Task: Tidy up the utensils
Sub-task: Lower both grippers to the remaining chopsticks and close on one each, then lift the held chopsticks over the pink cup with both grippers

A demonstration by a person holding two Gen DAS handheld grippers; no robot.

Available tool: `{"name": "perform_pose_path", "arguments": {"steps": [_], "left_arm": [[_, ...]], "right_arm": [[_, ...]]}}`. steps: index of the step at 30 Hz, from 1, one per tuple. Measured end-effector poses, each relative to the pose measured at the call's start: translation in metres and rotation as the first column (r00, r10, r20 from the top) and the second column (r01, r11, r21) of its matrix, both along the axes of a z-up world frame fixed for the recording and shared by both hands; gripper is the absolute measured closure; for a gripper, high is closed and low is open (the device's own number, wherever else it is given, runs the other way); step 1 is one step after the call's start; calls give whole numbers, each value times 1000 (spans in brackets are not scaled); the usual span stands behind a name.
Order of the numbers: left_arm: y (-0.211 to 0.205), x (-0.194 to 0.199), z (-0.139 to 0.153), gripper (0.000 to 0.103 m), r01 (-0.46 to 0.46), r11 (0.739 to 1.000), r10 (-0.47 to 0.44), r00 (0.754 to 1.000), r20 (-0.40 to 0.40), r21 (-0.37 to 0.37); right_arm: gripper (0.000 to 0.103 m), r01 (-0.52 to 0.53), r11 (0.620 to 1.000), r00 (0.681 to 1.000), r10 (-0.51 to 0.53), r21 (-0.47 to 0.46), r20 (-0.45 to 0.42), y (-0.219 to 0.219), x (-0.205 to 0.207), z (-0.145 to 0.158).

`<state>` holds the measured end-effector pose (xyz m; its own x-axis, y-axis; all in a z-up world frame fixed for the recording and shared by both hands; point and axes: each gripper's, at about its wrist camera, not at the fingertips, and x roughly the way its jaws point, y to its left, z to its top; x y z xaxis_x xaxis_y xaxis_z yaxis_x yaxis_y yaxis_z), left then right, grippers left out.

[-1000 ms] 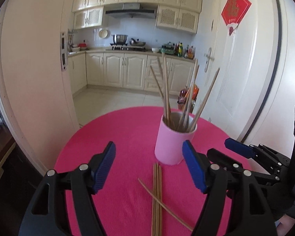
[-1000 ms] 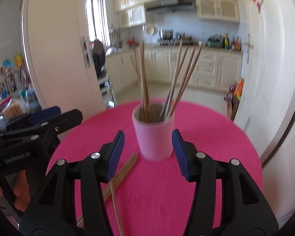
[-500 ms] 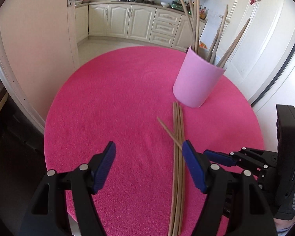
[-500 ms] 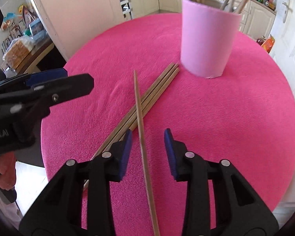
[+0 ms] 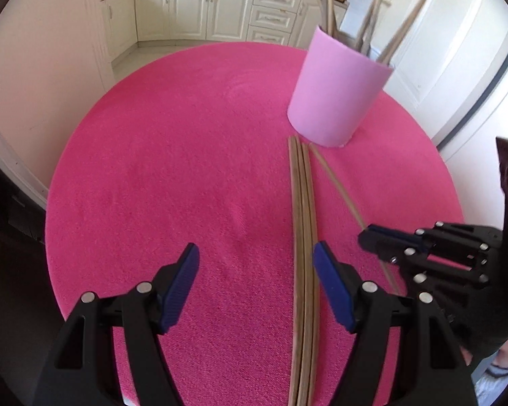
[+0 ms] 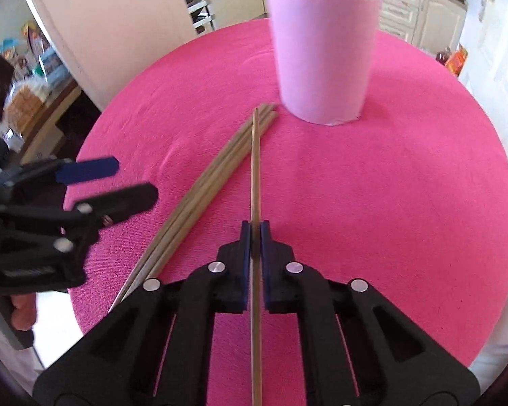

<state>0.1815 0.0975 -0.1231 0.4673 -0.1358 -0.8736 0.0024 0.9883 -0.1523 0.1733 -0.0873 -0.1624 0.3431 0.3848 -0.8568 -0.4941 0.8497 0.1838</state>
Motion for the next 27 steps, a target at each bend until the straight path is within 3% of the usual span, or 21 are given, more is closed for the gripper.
{"name": "perform_pose_path", "arguments": {"steps": [6, 12, 20, 24, 27], "left_arm": [[-18, 10, -12, 36, 19, 996, -15, 999, -49, 92], [-14, 13, -9, 49, 2, 997, 2, 998, -62, 71], [-22, 23, -9, 53, 26, 995, -18, 996, -88, 94], [-33, 25, -14, 67, 45, 983, -29, 995, -91, 176], [-30, 28, -11, 92, 32, 988, -18, 995, -96, 149]], "right_arm": [[97, 15, 999, 1000, -14, 38, -13, -13, 2, 0], [97, 16, 998, 1000, -15, 56, -23, -22, 3, 0], [97, 9, 998, 999, -7, 61, -35, -26, 3, 1], [97, 1, 999, 999, 1, 48, -36, -22, 3, 0], [97, -4, 999, 999, 5, 45, -36, -22, 3, -1]]}}
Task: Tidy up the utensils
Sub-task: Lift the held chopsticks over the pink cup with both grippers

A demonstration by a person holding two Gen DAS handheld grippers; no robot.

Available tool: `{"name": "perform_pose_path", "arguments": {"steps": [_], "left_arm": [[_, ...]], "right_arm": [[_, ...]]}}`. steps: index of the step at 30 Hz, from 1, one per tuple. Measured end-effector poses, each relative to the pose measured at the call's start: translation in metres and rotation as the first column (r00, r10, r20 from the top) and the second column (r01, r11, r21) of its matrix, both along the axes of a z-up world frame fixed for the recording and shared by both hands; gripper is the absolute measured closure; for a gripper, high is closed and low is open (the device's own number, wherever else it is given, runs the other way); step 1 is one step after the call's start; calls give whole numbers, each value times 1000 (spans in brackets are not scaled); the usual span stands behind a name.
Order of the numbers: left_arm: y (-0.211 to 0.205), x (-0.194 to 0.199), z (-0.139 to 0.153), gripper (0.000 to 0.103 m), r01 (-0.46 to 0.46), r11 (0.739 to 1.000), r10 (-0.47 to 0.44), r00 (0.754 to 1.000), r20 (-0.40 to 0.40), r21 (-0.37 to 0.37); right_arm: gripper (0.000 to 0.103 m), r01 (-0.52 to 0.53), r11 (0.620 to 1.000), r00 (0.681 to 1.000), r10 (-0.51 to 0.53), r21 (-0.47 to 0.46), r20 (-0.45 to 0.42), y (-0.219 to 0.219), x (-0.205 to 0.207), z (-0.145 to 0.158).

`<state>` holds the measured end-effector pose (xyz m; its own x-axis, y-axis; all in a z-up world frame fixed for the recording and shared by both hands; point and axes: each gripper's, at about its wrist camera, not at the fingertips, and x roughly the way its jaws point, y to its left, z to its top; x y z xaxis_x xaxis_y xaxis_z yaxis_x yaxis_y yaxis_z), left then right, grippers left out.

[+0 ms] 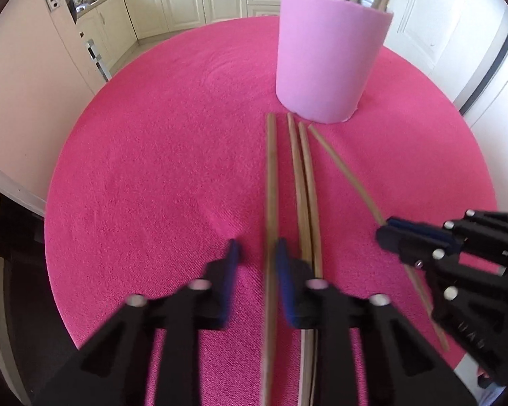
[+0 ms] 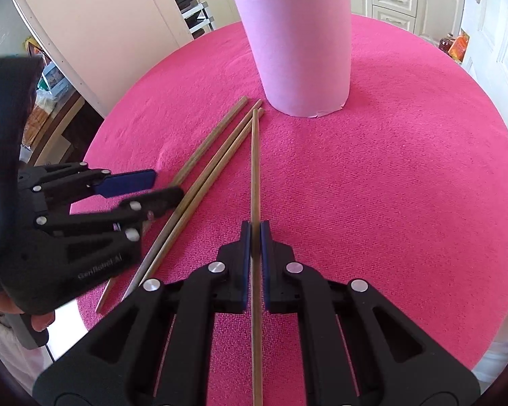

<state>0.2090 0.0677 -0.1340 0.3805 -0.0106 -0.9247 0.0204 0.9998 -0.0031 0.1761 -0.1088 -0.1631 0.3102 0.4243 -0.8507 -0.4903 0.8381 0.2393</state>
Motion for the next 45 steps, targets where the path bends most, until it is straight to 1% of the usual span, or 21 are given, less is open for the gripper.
{"name": "perform_pose_path", "arguments": {"steps": [1, 4, 6, 8, 10, 14, 16, 19, 20, 22, 24, 26, 28, 31, 33, 37, 41, 42, 44, 45], "left_arm": [[2, 0, 1, 93, -7, 1000, 7, 1000, 0, -8], [13, -1, 4, 94, -31, 997, 31, 1000, 3, -65], [13, -3, 6, 94, -45, 994, 47, 999, 20, -101], [15, -5, 12, 96, -57, 993, 63, 997, 48, -105], [17, -10, 20, 96, -59, 990, 70, 994, 83, -127], [9, -18, 38, 96, -31, 987, 57, 984, 167, -155], [8, -18, 48, 96, -12, 984, 52, 974, 223, -176], [3, -21, 65, 96, 23, 982, 41, 944, 328, -189], [1, -23, 72, 96, 35, 981, 41, 926, 376, -193], [-2, -26, 80, 96, 52, 978, 43, 896, 443, -201], [-4, -29, 88, 96, 75, 972, 52, 855, 516, -223], [-6, -29, 94, 96, 102, 964, 59, 819, 570, -246], [-9, -28, 100, 96, 119, 961, 65, 779, 624, -248], [-17, -26, 105, 96, 129, 961, 81, 718, 692, -246], [-20, -21, 111, 96, 141, 956, 97, 678, 728, -259], [-24, -15, 123, 96, 135, 961, 112, 601, 791, -239], [-37, -9, 138, 96, 104, 977, 108, 509, 854, -185], [-34, -4, 140, 96, 100, 979, 106, 486, 867, -176], [-36, 4, 146, 96, 97, 982, 103, 449, 888, -163], [-36, 10, 148, 96, 95, 983, 104, 432, 896, -160]], "right_arm": [[97, 1, 1000, 1000, -1, 4, 4, -1, 0, 1], [97, 5, 1000, 1000, -5, 22, 13, -6, 0, 4], [97, 11, 999, 1000, -11, 33, 22, -10, 0, 7], [97, 17, 999, 999, -18, 46, 30, -13, 0, 11], [97, 19, 998, 999, -21, 64, 40, -15, 0, 16], [97, 17, 994, 997, -25, 108, 69, -18, -3, 28], [97, 9, 991, 995, -22, 136, 93, -20, -5, 37], [97, -1, 985, 991, -23, 175, 132, -23, -9, 52], [97, -5, 982, 989, -23, 189, 146, -25, -9, 58], [97, -8, 978, 985, -29, 210, 170, -27, -9, 67], [97, -4, 970, 979, -45, 243, 197, -32, -8, 77], [97, -3, 959, 971, -65, 284, 231, -37, -7, 88], [97, 0, 949, 961, -87, 316, 263, -39, -6, 96], [97, 5, 929, 936, -135, 370, 326, -45, -2, 111], [97, 2, 911, 917, -166, 412, 363, -48, 2, 119], [97, -3, 877, 871, -233, 480, 432, -54, 12, 131], [97, -1, 861, 809, -299, 509, 506, -54, 24, 136], [97, 3, 857, 795, -315, 515, 518, -54, 26, 136], [97, 5, 845, 758, -351, 534, 549, -54, 33, 138], [97, 6, 841, 745, -365, 541, 558, -54, 35, 139]]}}
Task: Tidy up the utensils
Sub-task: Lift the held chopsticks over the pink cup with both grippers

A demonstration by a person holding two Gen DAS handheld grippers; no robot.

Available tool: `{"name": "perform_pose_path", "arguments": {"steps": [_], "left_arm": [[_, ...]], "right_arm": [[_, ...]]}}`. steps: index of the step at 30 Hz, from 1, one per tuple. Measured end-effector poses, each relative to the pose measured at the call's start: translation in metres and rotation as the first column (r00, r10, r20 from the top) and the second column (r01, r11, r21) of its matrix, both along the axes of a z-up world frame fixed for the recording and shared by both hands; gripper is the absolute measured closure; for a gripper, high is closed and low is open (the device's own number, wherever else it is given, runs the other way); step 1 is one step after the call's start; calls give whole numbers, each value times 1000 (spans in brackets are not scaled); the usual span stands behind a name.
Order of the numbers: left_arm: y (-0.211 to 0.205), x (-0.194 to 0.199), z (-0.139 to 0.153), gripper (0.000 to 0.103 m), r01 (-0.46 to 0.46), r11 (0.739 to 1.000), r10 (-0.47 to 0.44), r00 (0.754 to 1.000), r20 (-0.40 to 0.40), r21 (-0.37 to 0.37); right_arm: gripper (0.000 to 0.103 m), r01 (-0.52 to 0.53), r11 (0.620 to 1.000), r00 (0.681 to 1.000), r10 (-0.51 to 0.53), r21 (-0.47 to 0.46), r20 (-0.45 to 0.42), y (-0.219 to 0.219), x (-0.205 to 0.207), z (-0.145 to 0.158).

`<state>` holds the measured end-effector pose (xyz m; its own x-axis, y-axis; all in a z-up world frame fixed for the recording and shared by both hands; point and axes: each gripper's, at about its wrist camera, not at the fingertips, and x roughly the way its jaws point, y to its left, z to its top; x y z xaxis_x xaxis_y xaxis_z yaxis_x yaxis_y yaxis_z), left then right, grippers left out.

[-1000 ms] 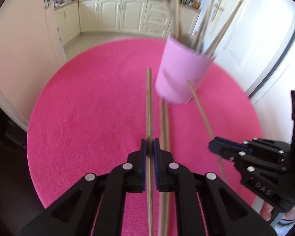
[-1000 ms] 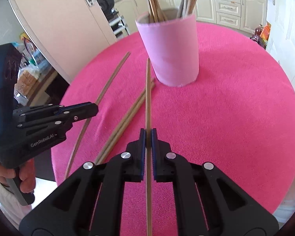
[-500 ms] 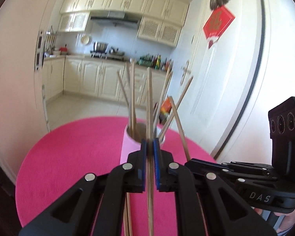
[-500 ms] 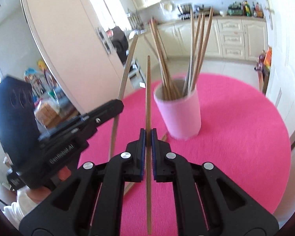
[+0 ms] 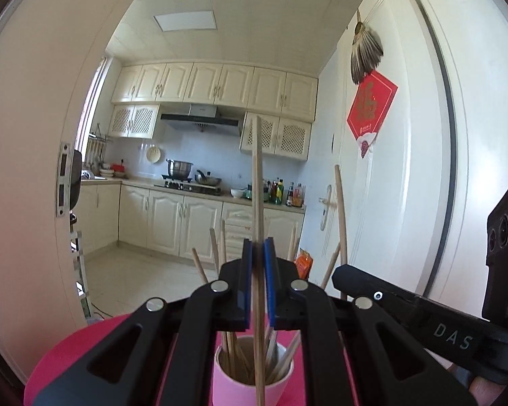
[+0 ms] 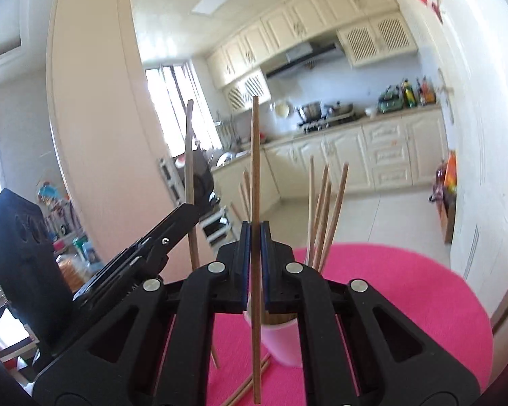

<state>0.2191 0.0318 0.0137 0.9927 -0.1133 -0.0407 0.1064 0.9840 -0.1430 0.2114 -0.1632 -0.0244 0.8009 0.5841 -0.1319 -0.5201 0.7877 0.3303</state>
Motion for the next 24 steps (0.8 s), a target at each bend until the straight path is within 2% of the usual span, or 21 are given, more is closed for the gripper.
{"name": "perform_pose_path", "arguments": {"steps": [6, 9, 12, 17, 24], "left_arm": [[-1, 24, 3, 96, -50, 998, 51, 997, 59, -27], [3, 34, -1, 96, -60, 997, 63, 996, 62, -46], [2, 43, -8, 96, -69, 997, 71, 995, 66, -34], [2, 52, -23, 96, -62, 998, 63, 998, 25, -12], [14, 53, -37, 95, -35, 999, 34, 997, -64, -21]], "right_arm": [[97, 62, 996, 991, -68, 60, 112, 0, 12, 4], [97, 84, 993, 986, -95, 81, 140, -3, 19, 2], [97, 94, 990, 983, -109, 102, 150, -3, 24, -2], [97, 101, 991, 979, -115, 94, 167, 1, 30, -4], [97, 92, 993, 980, -105, 80, 171, 10, 30, -11]]}}
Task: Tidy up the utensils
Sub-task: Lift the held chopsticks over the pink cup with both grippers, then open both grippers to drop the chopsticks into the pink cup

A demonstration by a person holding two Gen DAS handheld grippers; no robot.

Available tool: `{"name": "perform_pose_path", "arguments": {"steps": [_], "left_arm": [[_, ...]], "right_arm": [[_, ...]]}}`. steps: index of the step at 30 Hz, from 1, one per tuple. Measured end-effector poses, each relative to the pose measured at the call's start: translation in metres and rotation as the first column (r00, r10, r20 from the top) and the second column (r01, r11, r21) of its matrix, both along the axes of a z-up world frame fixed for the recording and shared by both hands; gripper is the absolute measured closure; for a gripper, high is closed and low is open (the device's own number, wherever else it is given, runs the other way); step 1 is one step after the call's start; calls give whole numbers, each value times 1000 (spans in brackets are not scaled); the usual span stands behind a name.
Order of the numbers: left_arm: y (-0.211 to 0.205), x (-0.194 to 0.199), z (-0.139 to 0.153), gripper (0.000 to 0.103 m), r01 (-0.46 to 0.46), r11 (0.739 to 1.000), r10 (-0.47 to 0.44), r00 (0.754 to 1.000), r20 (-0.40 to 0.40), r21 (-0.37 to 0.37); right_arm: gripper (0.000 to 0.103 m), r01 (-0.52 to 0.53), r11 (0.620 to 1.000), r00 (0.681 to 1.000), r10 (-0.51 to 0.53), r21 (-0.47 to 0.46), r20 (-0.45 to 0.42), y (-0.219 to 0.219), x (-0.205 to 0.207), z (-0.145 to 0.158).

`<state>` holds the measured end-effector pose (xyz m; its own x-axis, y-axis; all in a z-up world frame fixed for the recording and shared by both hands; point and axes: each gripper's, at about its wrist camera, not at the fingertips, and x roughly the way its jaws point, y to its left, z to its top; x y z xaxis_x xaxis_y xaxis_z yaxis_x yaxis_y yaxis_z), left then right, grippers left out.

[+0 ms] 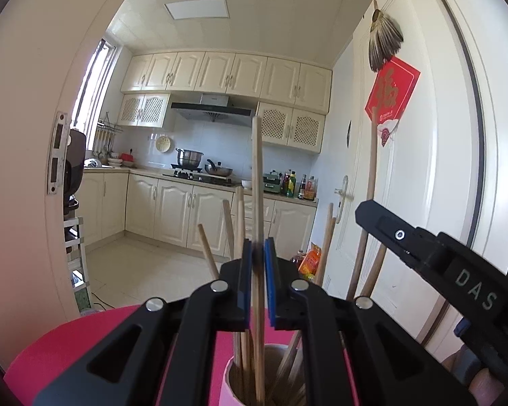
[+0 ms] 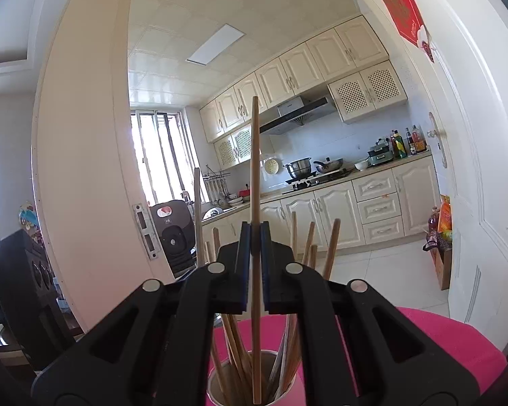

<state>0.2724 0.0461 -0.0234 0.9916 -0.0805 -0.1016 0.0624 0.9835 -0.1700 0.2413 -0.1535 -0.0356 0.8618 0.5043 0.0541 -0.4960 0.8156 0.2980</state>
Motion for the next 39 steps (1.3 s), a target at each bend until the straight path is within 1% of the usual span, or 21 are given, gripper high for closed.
{"name": "perform_pose_path", "arguments": {"steps": [3, 5, 10, 12, 21, 23, 25, 29, 31, 32, 33, 37, 39], "left_arm": [[6, -2, 2, 77, -3, 1000, 3, 1000, -16, -2], [9, -6, 5, 76, -7, 1000, 6, 1000, -11, -5], [13, -17, 10, 66, -29, 999, 29, 1000, -7, 16], [16, -19, 11, 64, -36, 999, 36, 999, -14, 18], [23, -29, 13, 64, -47, 999, 48, 998, -47, 23], [23, -31, 14, 63, -50, 998, 52, 998, -48, 31], [23, -35, 15, 58, -54, 998, 56, 997, -48, 35], [24, -40, 17, 55, -55, 998, 57, 997, -53, 36], [26, -45, 19, 53, -57, 998, 58, 997, -52, 27], [26, -47, 19, 52, -57, 998, 58, 997, -52, 23], [27, -49, 19, 52, -56, 998, 57, 997, -52, 21], [28, -60, 24, 51, -62, 998, 64, 997, -49, 31], [29, -66, 27, 51, -63, 998, 65, 997, -48, 29]], "right_arm": [[97, 2, 1000, 1000, -2, -4, -1, 0, 0, -1], [97, -3, 1000, 1000, 3, -6, -11, 1, 0, 0], [97, -1, 1000, 1000, 1, -29, -11, 4, -6, 0], [97, -6, 999, 1000, 6, -35, -21, 5, -7, -1], [97, -1, 997, 999, -2, -77, -42, 12, -14, -3], [97, -5, 996, 999, 0, -87, -52, 13, -15, -4], [96, 0, 994, 999, -5, -107, -53, 15, -17, -5], [95, 14, 993, 998, -22, -120, -67, 16, -21, -5], [88, 29, 992, 997, -36, -120, -63, 13, -25, -3], [78, 32, 992, 998, -40, -118, -59, 12, -27, -1], [72, 36, 993, 998, -42, -115, -52, 11, -30, 0], [70, 47, 993, 998, -52, -110, -44, 5, -39, 7], [60, 57, 993, 998, -61, -105, -33, 1, -47, 10]]}}
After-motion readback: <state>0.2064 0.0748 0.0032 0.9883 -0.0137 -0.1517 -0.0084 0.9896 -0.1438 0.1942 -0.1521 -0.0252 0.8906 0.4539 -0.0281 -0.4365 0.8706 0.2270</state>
